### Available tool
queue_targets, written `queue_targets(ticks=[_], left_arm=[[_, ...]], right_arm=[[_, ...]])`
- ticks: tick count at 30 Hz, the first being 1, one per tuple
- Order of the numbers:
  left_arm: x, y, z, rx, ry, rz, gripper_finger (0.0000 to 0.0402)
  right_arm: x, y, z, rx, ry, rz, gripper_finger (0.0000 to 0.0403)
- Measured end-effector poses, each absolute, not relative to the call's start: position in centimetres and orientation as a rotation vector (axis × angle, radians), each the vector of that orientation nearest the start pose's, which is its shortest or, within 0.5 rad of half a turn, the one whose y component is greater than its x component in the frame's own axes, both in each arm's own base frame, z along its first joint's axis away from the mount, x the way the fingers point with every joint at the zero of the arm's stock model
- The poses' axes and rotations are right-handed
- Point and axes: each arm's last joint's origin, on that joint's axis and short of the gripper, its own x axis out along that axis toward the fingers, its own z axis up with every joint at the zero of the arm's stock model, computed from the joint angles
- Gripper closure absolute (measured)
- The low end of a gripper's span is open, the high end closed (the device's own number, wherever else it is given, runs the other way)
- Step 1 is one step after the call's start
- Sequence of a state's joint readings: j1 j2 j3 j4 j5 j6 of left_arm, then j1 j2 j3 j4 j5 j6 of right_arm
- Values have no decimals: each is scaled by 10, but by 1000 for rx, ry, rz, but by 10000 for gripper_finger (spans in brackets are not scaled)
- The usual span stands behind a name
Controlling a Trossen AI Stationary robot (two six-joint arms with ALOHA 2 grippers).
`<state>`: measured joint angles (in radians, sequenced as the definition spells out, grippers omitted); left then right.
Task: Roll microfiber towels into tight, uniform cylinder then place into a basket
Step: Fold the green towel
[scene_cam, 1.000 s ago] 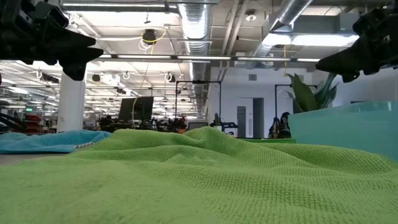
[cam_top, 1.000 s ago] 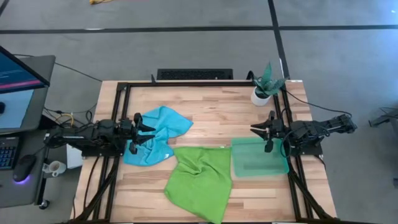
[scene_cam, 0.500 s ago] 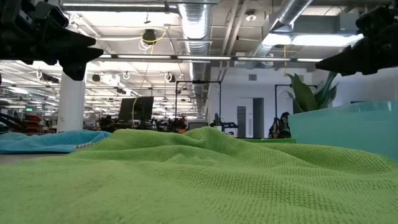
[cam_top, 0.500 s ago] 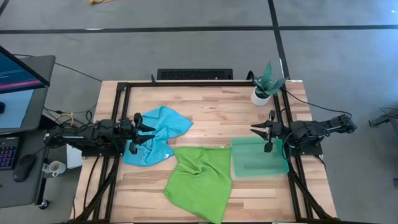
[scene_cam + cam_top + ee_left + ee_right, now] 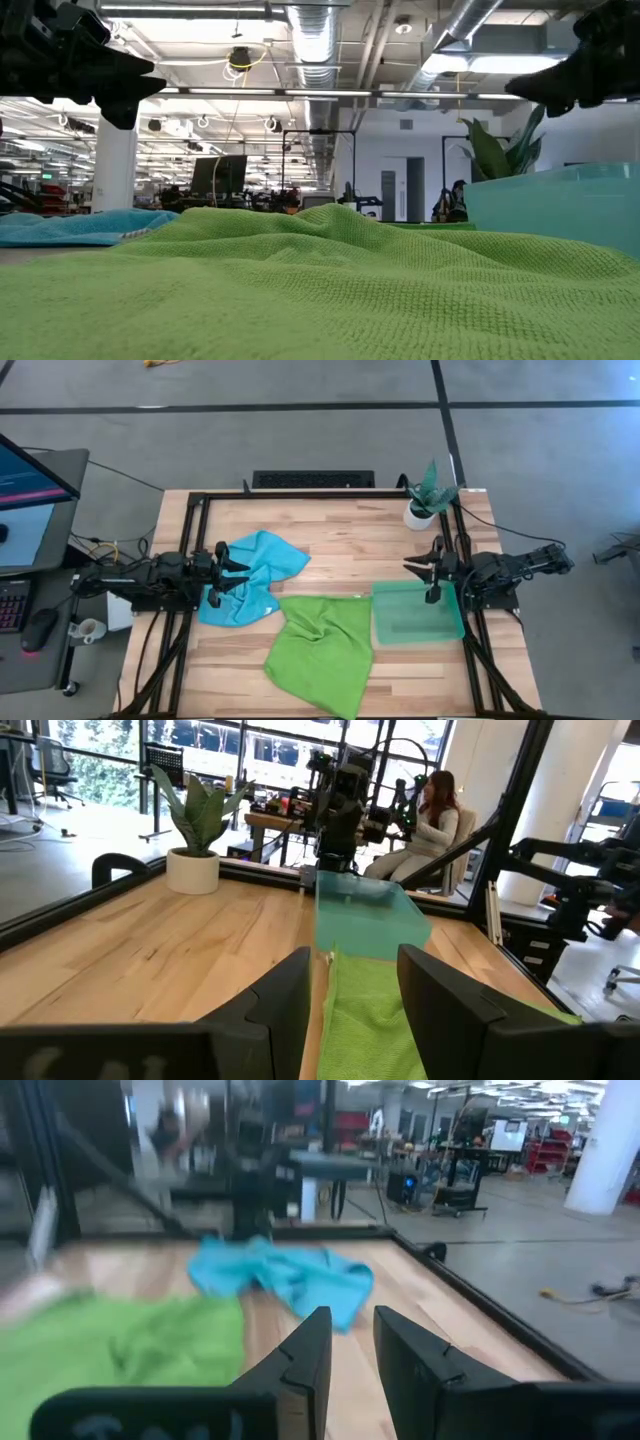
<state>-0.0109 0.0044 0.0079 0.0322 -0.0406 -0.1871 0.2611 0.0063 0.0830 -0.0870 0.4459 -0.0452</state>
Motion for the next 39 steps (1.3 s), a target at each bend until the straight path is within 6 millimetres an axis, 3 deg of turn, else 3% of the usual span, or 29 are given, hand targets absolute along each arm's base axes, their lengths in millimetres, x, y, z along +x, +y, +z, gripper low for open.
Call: queue_targets(ticks=[9, 15, 22, 27, 33, 39], left_arm=[[97, 0, 169, -188, -38, 26, 260], [97, 0, 169, -188, -39, 27, 260], [97, 0, 169, -188, -39, 27, 260], [97, 0, 169, -188, -40, 26, 260], [97, 0, 169, -188, -40, 26, 260], [97, 0, 169, -188, -40, 26, 260]], right_arm=[[88, 10, 201, 168, -185, -178, 301], [81, 8, 224, 248, -427, -169, 301], [67, 10, 256, 241, -636, 40, 301], [77, 13, 275, 223, -584, 49, 301], [114, 27, 291, 201, -364, 80, 301], [147, 55, 306, 161, -154, 145, 301]])
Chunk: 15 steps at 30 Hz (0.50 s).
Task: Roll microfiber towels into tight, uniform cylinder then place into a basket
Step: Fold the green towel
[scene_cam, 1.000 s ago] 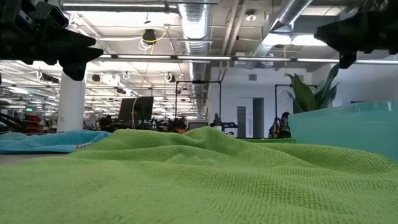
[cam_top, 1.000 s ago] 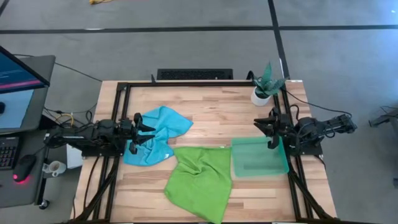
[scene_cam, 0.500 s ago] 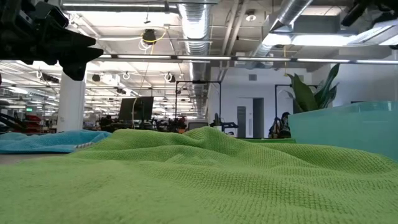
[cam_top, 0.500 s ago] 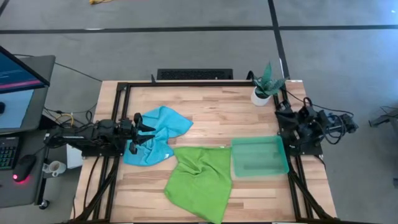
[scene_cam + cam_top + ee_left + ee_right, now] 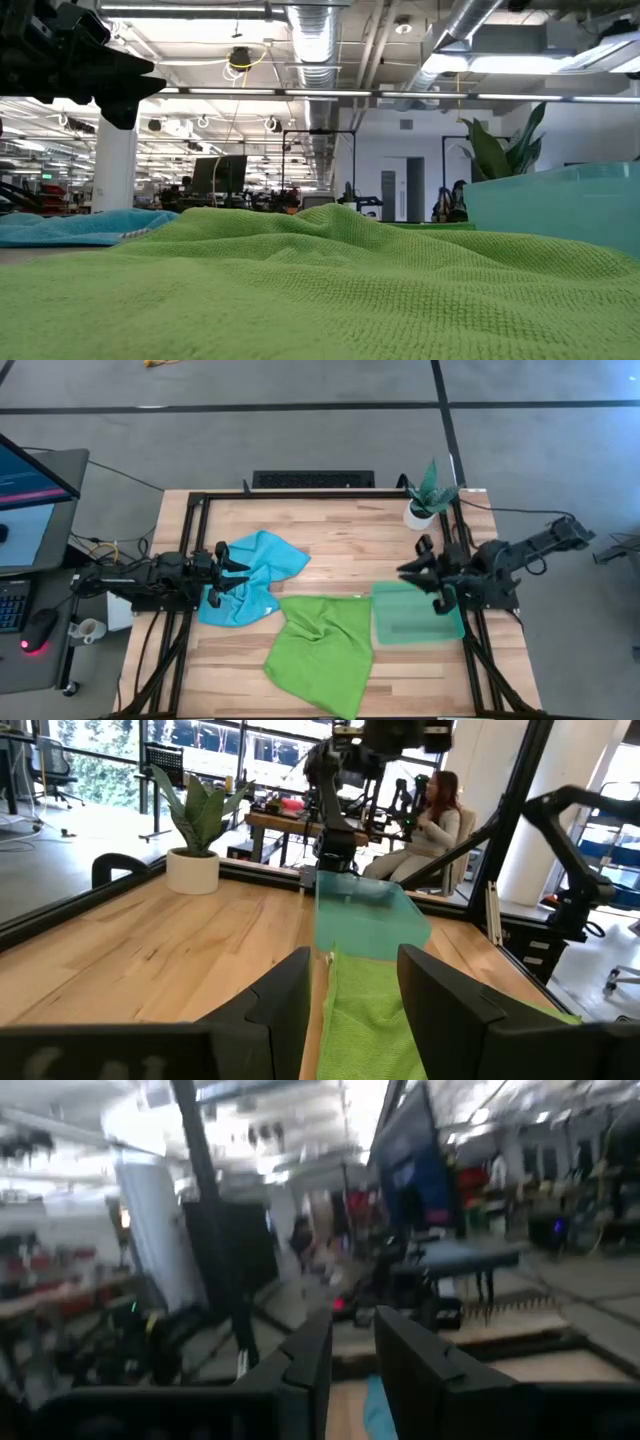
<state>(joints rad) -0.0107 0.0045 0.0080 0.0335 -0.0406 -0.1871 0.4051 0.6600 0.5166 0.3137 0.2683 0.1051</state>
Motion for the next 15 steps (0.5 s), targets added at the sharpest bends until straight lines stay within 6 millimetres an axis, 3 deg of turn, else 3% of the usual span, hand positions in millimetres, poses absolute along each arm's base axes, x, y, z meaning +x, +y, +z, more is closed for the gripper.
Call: queue_targets(ticks=[5, 15], left_arm=[[97, 0, 169, -188, -39, 27, 260], [97, 0, 169, -188, -39, 27, 260]], right_arm=[[171, 81, 306, 75, 71, 129, 301], [198, 130, 312, -1, 188, 177, 301]])
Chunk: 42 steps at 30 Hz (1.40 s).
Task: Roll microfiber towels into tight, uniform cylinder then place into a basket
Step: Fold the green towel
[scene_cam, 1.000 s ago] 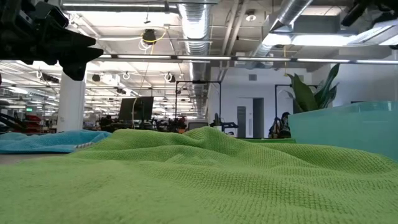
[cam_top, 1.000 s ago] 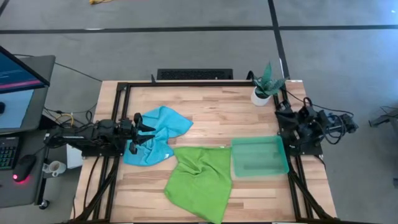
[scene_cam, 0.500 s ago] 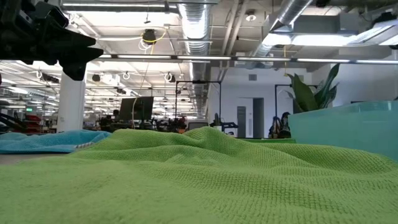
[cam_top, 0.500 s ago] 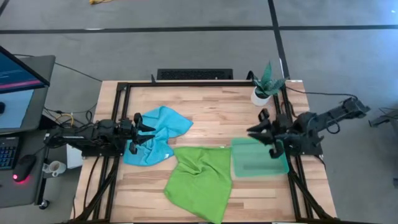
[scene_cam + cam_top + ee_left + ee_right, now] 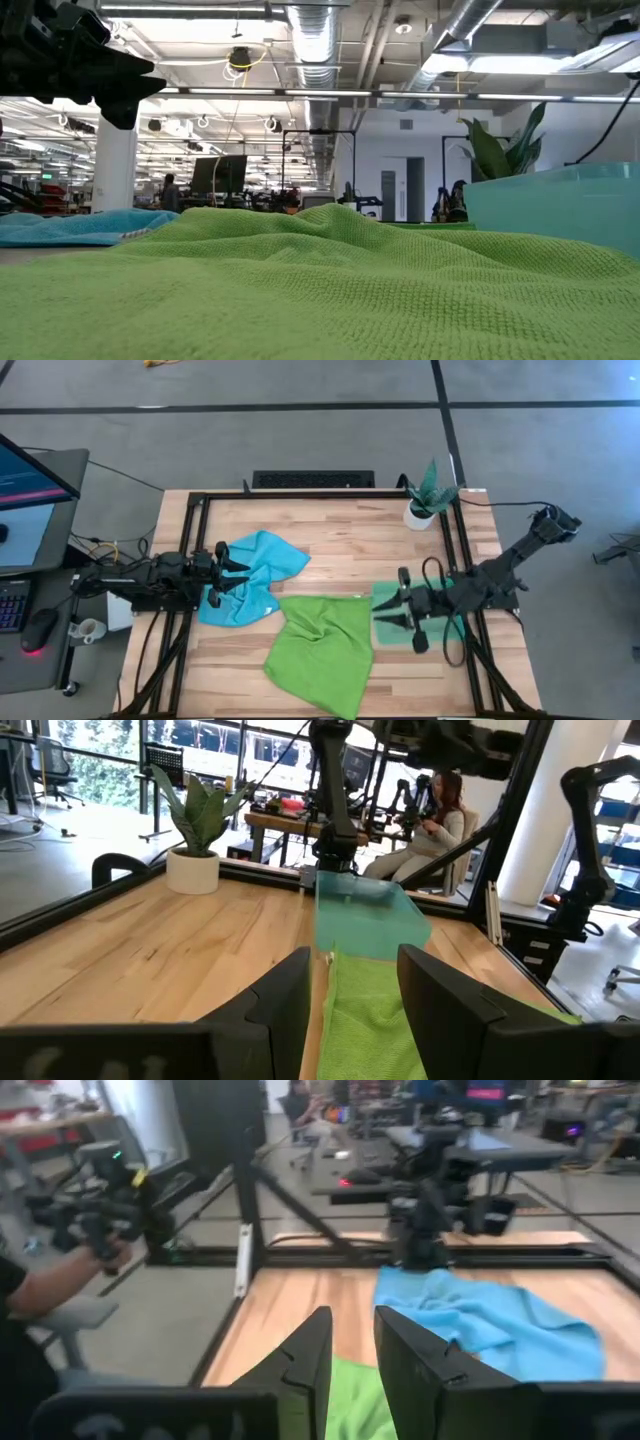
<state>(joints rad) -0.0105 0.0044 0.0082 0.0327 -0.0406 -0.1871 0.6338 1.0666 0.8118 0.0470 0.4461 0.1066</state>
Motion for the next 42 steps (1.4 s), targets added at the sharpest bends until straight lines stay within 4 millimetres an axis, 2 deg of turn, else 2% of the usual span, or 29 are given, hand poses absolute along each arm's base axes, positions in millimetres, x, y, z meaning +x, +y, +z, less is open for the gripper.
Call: queue_targets(ticks=[5, 13, 24, 30, 42], left_arm=[[97, 0, 169, -188, -39, 27, 260], [97, 0, 169, -188, -38, 27, 260], [97, 0, 169, -98, -37, 28, 260], [97, 0, 169, -116, -36, 25, 260], [97, 0, 169, -118, -35, 20, 260]], right_arm=[[208, 156, 301, -40, 247, 232, 301], [231, 190, 290, 10, 319, 248, 290], [262, 222, 273, -21, 428, 236, 196], [273, 233, 245, 49, 519, 212, 170], [291, 259, 187, 214, 636, 293, 168]])
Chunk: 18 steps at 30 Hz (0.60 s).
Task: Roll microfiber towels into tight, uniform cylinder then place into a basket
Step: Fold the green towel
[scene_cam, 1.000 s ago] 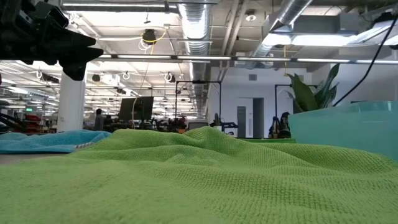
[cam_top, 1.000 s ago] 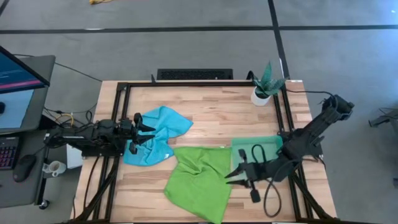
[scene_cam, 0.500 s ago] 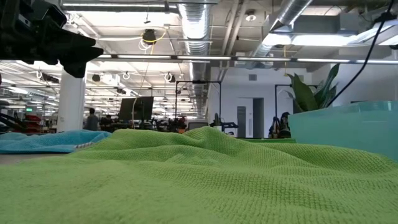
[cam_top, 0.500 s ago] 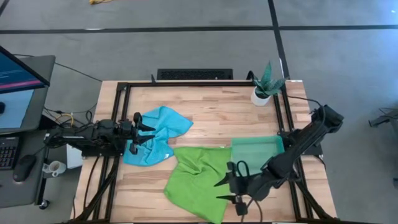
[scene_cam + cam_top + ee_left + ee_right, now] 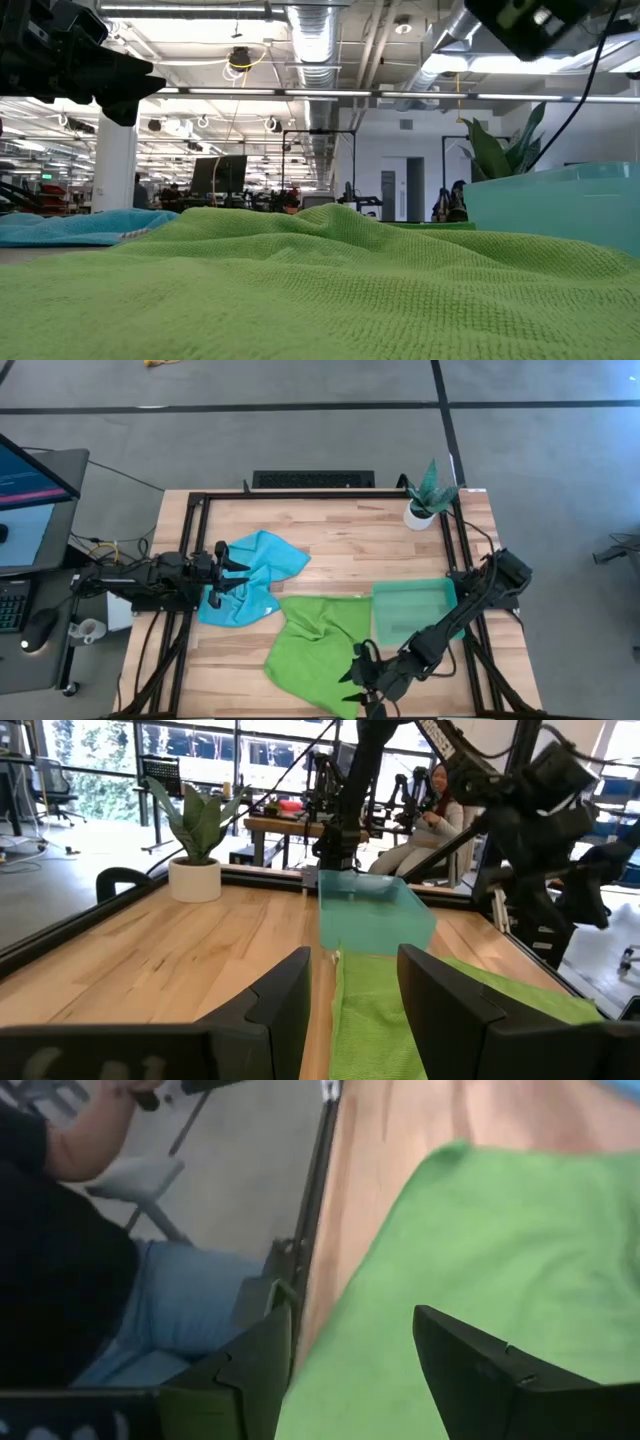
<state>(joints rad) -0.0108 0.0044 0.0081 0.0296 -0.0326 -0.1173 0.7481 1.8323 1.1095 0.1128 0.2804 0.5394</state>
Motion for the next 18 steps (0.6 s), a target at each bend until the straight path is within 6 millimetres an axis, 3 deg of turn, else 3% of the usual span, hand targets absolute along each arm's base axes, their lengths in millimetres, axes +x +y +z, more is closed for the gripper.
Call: queue_targets(ticks=[5, 18], left_arm=[[97, 0, 169, -119, -34, 20, 260], [97, 0, 169, -123, -34, 20, 260]], right_arm=[[292, 263, 175, 240, 680, 297, 168], [288, 265, 171, 174, 772, 286, 168]])
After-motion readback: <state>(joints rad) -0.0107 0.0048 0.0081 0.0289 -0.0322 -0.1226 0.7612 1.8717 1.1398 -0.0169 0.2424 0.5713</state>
